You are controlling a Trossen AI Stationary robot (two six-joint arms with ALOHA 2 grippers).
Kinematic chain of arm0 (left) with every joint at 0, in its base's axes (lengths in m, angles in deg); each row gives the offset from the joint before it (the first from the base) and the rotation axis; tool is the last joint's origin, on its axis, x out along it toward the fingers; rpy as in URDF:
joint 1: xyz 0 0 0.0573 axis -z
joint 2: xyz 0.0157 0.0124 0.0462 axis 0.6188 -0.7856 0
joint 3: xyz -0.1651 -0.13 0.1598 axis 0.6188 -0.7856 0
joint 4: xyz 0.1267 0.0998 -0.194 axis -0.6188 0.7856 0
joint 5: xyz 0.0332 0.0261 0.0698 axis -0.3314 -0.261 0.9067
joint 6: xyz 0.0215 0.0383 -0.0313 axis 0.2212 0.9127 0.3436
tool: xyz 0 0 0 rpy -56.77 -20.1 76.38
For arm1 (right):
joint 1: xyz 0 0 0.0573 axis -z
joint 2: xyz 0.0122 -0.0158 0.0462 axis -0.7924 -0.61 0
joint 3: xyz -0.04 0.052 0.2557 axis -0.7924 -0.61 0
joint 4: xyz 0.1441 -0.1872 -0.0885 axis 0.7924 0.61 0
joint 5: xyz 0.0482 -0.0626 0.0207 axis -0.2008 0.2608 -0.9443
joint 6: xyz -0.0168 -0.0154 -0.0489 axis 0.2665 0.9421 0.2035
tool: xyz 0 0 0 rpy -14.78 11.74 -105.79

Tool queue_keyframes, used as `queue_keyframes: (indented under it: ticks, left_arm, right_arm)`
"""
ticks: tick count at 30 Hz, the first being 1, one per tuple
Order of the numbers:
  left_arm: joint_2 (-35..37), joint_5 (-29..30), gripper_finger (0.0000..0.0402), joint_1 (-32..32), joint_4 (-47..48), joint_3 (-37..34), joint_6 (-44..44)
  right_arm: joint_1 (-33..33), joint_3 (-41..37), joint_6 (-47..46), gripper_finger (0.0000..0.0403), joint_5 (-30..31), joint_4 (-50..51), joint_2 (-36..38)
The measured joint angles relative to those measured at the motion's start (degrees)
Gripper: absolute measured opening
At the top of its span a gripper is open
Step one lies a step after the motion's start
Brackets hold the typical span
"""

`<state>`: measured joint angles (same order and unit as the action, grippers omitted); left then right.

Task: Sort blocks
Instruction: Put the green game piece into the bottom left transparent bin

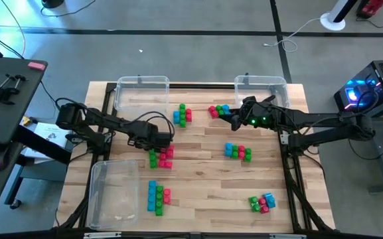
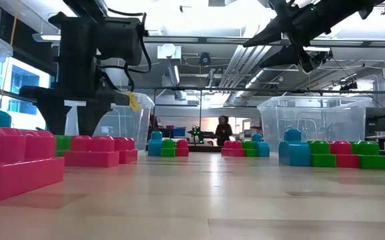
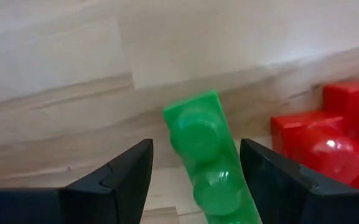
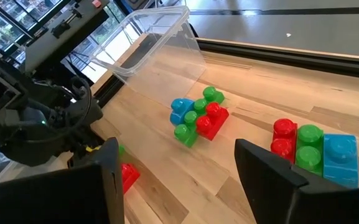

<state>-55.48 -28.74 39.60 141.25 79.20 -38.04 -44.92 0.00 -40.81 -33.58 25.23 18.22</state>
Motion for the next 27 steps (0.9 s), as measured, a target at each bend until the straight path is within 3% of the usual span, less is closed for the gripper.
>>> queue_keyframes:
  ticks: [17, 20, 25, 27]
  left_arm:
    - [-4.43, 0.06, 0.0225, 3.35, -4.53, 0.0, -6.54]
    - [-4.76, 0.09, 0.0194, 3.36, -5.75, 0.04, -4.99]
    - [-3.98, 0.23, 0.0098, 2.74, -6.86, -0.01, -0.64]
    - [-3.03, 0.75, 0.0095, 2.17, -7.42, 0.0, 1.18]
  right_arm:
    - [-0.02, 0.0, -0.2, 0.0194, 0.24, 1.31, 0.0]
    - [-0.02, 0.0, -0.2, 0.0194, 0.24, 1.47, 0.0]
    - [-0.02, 0.0, -0.2, 0.0194, 0.26, 2.49, 0.0]
    - [-0.02, 0.0, -0.2, 0.0194, 0.26, 3.03, 0.0]
